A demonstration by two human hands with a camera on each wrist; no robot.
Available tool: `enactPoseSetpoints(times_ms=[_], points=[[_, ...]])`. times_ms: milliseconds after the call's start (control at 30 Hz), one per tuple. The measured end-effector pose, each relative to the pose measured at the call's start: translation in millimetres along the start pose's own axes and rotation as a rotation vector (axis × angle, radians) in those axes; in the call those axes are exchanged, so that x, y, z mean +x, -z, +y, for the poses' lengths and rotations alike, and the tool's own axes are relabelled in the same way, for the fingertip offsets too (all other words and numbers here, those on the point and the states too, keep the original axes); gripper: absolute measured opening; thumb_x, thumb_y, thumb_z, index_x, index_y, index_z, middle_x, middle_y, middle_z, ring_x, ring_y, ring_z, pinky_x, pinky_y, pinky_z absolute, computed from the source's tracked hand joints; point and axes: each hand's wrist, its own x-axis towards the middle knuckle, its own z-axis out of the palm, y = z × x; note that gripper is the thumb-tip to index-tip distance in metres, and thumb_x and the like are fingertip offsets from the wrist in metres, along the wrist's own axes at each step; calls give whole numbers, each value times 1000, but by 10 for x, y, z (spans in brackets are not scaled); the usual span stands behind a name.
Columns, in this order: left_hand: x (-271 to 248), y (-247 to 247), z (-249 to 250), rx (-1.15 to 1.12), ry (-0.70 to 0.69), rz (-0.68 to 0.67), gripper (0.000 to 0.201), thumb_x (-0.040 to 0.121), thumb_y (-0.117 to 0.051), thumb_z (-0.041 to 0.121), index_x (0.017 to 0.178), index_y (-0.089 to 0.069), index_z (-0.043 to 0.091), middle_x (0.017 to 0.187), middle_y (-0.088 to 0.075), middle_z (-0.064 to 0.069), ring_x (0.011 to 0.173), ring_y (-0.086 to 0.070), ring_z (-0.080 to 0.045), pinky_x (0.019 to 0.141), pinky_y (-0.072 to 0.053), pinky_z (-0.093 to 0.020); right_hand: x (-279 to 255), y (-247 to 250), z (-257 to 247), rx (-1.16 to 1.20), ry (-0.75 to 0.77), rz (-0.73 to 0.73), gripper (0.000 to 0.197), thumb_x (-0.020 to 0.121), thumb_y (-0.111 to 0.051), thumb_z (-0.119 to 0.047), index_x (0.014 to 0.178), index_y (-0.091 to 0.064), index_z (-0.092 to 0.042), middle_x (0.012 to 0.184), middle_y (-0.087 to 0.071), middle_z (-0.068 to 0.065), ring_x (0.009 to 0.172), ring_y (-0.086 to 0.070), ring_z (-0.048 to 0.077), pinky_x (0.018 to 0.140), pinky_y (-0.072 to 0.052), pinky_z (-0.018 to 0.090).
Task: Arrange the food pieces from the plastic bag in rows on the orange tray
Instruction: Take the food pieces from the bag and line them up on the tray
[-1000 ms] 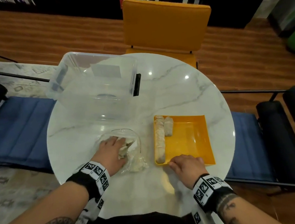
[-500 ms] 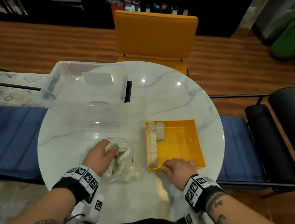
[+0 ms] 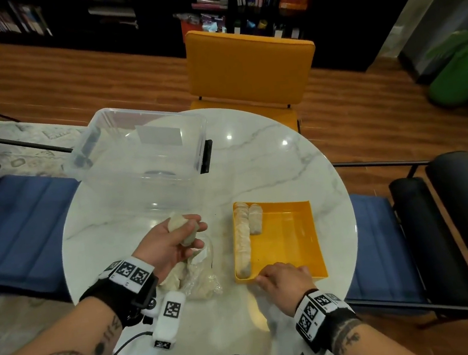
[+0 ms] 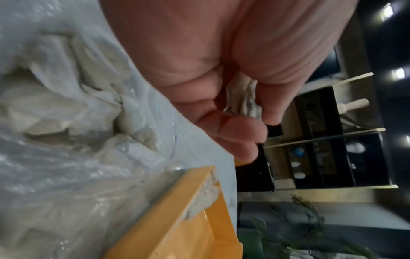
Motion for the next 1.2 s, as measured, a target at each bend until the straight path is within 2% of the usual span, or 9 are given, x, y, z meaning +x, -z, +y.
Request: enactPoseSetpoints(times_ms=[167, 267, 400, 567, 733, 833, 933, 1067, 1200], points=[[27, -317, 7, 174, -43, -4, 27, 91, -67, 25, 110, -63, 6, 89, -73, -8, 52, -55, -14, 40, -38, -19, -87, 133, -48, 67, 60, 70, 39, 99, -35, -57, 126, -55, -37, 126, -58, -16, 121, -50, 11, 102, -26, 38], [42, -474, -5, 279, -68, -63, 30, 91, -68, 27, 108, -62, 2, 81, -71, -5, 48, -50, -14, 39, -33, -20, -167, 360, -149, 261, 162, 199, 36, 99, -44, -51, 131, -53, -38, 125, -56, -20, 117, -51, 3, 103, -33, 34], [29, -703, -35, 391, -69, -163, 32, 88, -72, 33, 100, -63, 5, 67, -65, -1, 44, -44, -13, 38, -29, -19, -175, 697, -333, 684, 280, 368, 50, 89, -69, -36, 134, -49, -35, 119, -56, -18, 99, -59, -1, 81, -46, 12], [-1, -922, 33, 508, -117, -190, 36, 93, -56, 47, 80, -63, 15, 54, -47, -3, 40, -36, -15, 38, -26, -19, -111, 861, -401, 720, 284, 426, 34, 81, -79, -23, 112, -68, -30, 95, -60, -19, 80, -58, -7, 71, -43, 9], [-22, -925, 74, 464, -178, -220, 54, 82, -54, 69, 80, -58, 14, 62, -52, -4, 41, -38, -16, 40, -27, -19, -94, 881, -389, 1087, 205, 389, 11, 96, -63, -27, 94, -73, -22, 81, -72, -6, 72, -67, 8, 65, -50, 20], [7, -915, 69, 351, -208, -119, 34, 85, -71, 46, 96, -64, 15, 58, -50, -3, 44, -37, -18, 41, -28, -19, -106, 911, -424, 1294, 117, 341, 25, 99, -56, -32, 94, -71, -12, 77, -69, -2, 66, -63, 12, 59, -48, 24], [17, -924, 79, 393, -246, -84, 15, 87, -74, 21, 101, -70, 20, 52, -50, 4, 44, -38, -16, 41, -31, -20, -110, 894, -447, 1400, 118, 257, 25, 101, -53, -29, 98, -70, -12, 77, -69, 1, 66, -61, 15, 59, -46, 25], [24, -945, 106, 450, -267, -65, 3, 88, -72, 16, 86, -70, 14, 49, -52, 8, 42, -42, -11, 41, -34, -20, -140, 870, -444, 1393, 161, 202, 20, 102, -51, -28, 101, -69, -18, 80, -72, 2, 67, -62, 16, 59, -44, 24], [43, -945, 105, 588, -325, -38, 6, 86, -74, 23, 81, -73, 21, 56, -61, 15, 47, -51, 2, 50, -39, -16, -147, 861, -430, 1324, 188, 241, 21, 103, -50, -28, 115, -66, -22, 81, -73, 1, 67, -63, 14, 57, -44, 21]])
